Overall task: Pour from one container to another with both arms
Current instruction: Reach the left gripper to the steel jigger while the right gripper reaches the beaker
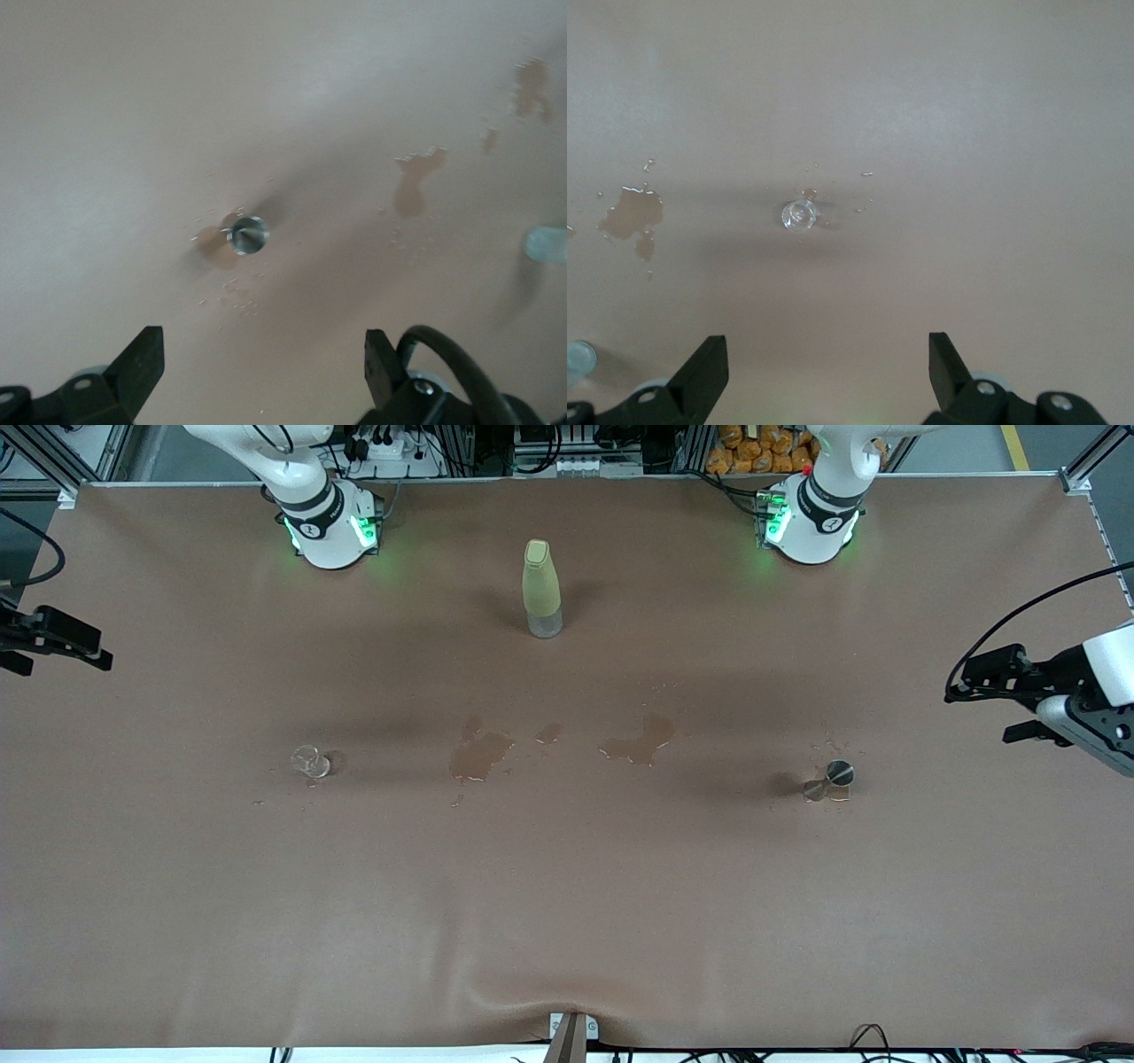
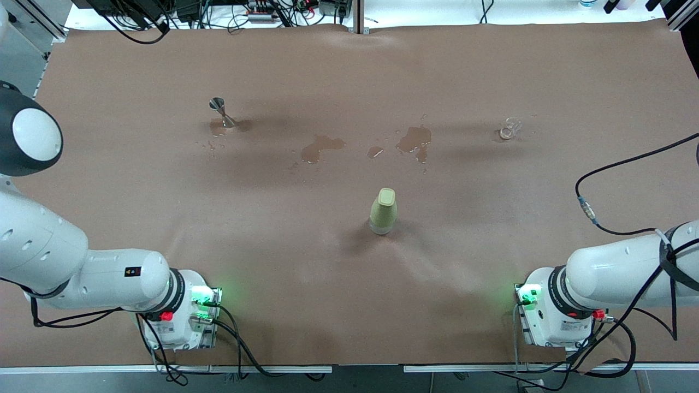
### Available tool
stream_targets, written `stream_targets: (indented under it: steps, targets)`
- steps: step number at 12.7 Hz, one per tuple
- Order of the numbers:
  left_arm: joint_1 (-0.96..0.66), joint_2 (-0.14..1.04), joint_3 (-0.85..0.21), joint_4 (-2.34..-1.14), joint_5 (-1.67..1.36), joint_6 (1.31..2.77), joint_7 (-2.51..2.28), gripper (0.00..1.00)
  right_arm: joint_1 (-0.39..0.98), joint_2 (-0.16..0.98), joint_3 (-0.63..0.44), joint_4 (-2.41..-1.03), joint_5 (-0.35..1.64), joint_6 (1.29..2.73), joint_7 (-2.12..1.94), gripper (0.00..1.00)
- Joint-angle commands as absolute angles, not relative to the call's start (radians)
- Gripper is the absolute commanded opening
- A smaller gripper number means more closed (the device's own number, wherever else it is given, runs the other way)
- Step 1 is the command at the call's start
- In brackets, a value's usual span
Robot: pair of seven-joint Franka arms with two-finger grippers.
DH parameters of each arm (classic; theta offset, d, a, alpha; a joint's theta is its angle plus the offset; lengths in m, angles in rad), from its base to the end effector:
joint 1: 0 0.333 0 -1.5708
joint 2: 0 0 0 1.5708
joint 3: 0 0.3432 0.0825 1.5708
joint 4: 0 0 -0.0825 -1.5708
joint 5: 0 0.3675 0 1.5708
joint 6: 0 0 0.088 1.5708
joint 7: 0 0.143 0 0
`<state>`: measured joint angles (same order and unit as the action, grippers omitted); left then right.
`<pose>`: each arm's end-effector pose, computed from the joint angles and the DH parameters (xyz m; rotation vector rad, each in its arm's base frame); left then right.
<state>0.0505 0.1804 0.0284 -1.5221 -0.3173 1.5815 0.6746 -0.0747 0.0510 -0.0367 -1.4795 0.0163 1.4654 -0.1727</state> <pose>0.5906 0.0009 0.5436 2.6933 -0.7936 0.0044 0.5392 -0.0573 0.6204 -3.1151 -0.0973 0.0972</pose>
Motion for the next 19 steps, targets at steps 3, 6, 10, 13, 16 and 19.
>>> stream_targets:
  steps: [3, 6, 10, 13, 16, 19]
  targets:
    - [0.083, 0.204, 0.028, -1.545, -0.420, 1.557, 1.012, 1.00, -0.092, 0.025, -0.076, -1.548, 0.021, 1.469, -0.352, 1.00]
    - [0.121, 0.212, 0.029, -1.601, -0.483, 1.559, 1.187, 1.00, -0.089, 0.025, -0.104, -1.603, 0.044, 1.512, -0.515, 1.00]
    - [0.156, 0.256, 0.029, -1.643, -0.500, 1.559, 1.525, 1.00, -0.081, 0.023, -0.158, -1.701, 0.084, 1.612, -0.658, 1.00]
    - [0.201, 0.302, 0.029, -1.672, -0.554, 1.562, 1.754, 1.00, -0.081, 0.028, -0.167, -1.707, 0.081, 1.646, -0.886, 1.00]
    - [0.235, 0.345, 0.028, -1.692, -0.558, 1.562, 1.895, 1.00, -0.083, 0.026, -0.170, -1.752, 0.074, 1.721, -1.218, 1.00]
    - [0.261, 0.416, 0.029, -1.715, -0.641, 1.565, 2.153, 1.00, -0.071, 0.026, -0.170, -1.788, 0.063, 1.804, -1.547, 1.00]
